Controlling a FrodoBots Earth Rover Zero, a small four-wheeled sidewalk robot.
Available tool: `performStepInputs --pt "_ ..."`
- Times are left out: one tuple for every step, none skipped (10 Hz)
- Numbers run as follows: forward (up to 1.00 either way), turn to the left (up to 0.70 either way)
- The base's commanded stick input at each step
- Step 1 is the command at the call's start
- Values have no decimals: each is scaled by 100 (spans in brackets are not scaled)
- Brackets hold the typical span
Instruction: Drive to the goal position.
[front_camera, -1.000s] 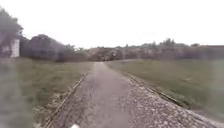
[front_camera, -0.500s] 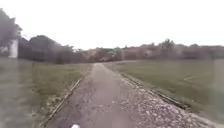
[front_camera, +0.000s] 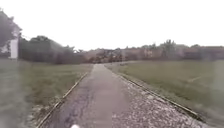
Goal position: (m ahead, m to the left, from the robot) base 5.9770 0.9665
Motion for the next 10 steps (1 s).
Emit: performStepInputs --pt "70 0" --pt "70 0" --pt "70 0" --pt "70 0" --pt "70 0" --pt "70 0" --pt "70 0" --pt "70 0" --pt "70 0" --pt "70 0"
